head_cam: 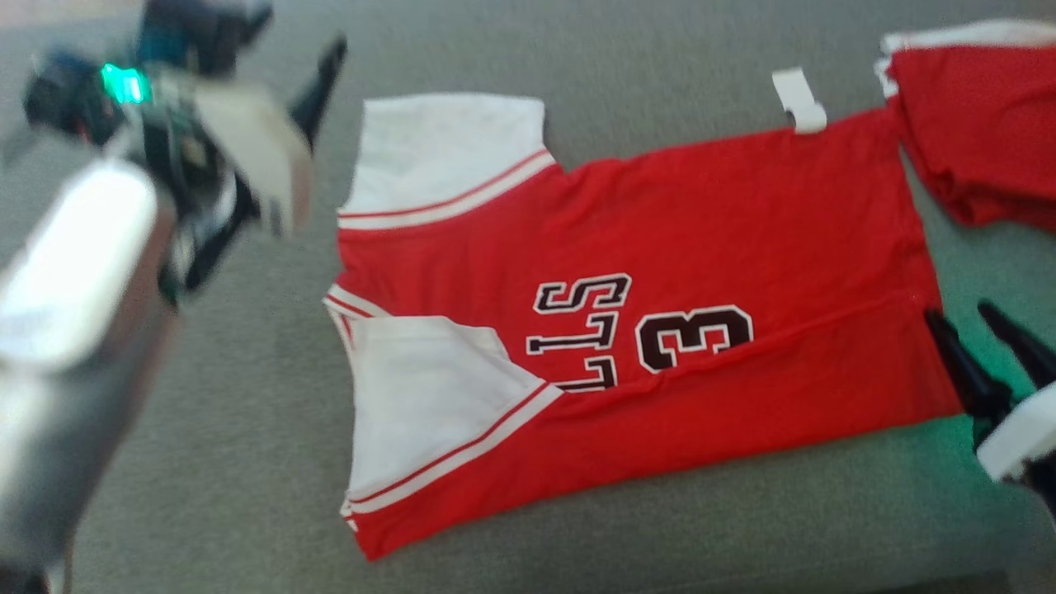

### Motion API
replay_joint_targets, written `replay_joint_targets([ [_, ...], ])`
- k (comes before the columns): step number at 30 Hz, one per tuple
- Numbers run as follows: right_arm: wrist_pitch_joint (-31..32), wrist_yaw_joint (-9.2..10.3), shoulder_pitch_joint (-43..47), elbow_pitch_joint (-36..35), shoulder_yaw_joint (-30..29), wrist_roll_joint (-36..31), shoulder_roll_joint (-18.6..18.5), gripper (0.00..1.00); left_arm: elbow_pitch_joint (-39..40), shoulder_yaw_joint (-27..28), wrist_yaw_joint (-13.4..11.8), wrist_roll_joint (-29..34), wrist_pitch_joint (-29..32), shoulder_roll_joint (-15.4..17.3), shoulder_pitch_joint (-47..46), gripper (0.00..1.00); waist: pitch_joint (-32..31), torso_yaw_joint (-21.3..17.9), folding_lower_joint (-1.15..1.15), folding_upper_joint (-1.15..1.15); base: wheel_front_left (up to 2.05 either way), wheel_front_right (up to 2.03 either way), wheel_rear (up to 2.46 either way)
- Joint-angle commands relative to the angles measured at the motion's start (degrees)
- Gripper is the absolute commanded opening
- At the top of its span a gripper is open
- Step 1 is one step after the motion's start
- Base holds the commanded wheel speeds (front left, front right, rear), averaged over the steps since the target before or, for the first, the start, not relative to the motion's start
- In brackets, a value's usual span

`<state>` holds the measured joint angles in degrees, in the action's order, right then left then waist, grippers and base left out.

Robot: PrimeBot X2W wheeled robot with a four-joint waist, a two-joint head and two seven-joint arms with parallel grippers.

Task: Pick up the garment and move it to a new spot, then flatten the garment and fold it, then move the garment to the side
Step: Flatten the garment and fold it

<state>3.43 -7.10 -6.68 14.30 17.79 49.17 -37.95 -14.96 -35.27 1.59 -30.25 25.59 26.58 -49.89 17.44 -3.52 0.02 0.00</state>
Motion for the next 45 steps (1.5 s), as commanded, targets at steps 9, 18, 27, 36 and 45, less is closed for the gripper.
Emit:
replay_joint_targets([
  [9,1.0,-0.39,-3.8,-4.7,-2.1,-2.6,0.3,1.00,-18.4,-1.6,3.9,2.0,6.6,-2.0,-17.1,1.00,10.2,-5.2,-0.02,0.00,0.00,0.00,0.00],
  [18,1.0,-0.39,-3.9,-4.9,-3.6,-3.5,2.2,1.00,-24.7,-5.2,5.5,0.8,9.3,-1.7,-19.5,1.00,11.4,-5.5,-0.02,0.00,0.00,0.00,0.00],
  [27,1.2,-0.39,-3.5,-4.8,-5.4,-4.4,2.9,1.00,-20.1,-7.8,5.8,-1.2,9.8,0.8,-17.9,1.00,10.6,-4.6,-0.02,0.00,0.00,0.00,0.00],
  [36,1.9,-0.39,-3.4,-6.0,-6.6,-5.4,3.6,1.00,-14.6,-9.6,5.8,-2.7,11.4,2.5,-14.7,1.00,11.4,-3.8,-0.02,0.00,0.00,0.00,0.00],
  [45,2.6,-0.39,-3.5,-6.6,-7.7,-6.3,3.9,1.00,-12.2,-10.6,5.6,-3.5,12.0,2.7,-12.8,1.00,11.4,-4.1,-0.02,0.00,0.00,0.00,0.00],
])
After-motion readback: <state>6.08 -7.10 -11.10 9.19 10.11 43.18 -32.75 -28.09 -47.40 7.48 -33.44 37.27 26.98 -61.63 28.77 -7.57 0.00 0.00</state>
